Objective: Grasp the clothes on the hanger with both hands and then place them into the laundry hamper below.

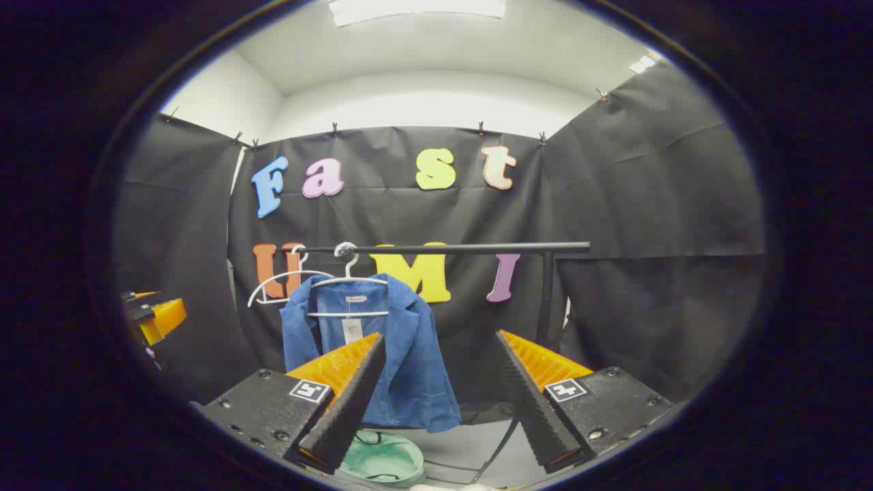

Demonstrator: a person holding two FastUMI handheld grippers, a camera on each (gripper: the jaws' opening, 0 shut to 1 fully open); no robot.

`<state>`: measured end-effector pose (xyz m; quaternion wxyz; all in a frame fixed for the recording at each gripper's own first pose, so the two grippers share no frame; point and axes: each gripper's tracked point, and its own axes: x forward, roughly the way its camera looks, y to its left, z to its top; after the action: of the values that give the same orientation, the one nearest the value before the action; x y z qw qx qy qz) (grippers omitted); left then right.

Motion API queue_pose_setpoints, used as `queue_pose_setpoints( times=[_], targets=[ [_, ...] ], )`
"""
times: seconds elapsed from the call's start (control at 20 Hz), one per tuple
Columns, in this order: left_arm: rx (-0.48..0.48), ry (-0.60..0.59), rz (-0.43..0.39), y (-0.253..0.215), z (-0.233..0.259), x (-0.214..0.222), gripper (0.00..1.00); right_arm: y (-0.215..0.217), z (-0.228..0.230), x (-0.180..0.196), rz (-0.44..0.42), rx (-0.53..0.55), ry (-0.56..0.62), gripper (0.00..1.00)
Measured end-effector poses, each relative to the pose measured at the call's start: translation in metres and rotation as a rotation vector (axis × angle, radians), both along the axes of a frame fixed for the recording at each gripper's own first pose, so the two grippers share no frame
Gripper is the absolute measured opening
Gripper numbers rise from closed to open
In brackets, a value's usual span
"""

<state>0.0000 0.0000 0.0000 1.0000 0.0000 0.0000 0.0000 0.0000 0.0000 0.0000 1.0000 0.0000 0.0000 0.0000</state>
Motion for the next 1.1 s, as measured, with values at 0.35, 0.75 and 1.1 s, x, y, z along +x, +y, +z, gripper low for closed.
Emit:
queue_pose_setpoints(
  times=[0.35,0.75,1.1],
  targets=[
    [0.015,-0.002,-0.03,-0.01,0.001,0.003,1.0,0.001,0.006,-0.001,-0.006,-0.03,-0.006,0.99],
    [0.011,0.004,-0.039,-0.01,-0.007,0.008,1.0,0.016,-0.004,0.003,0.025,-0.074,0.008,1.0],
    [-0.027,0.005,-0.037,-0.031,-0.023,0.037,1.0,0.038,-0.038,0.054,0.121,-0.097,0.064,0.99]
  ],
)
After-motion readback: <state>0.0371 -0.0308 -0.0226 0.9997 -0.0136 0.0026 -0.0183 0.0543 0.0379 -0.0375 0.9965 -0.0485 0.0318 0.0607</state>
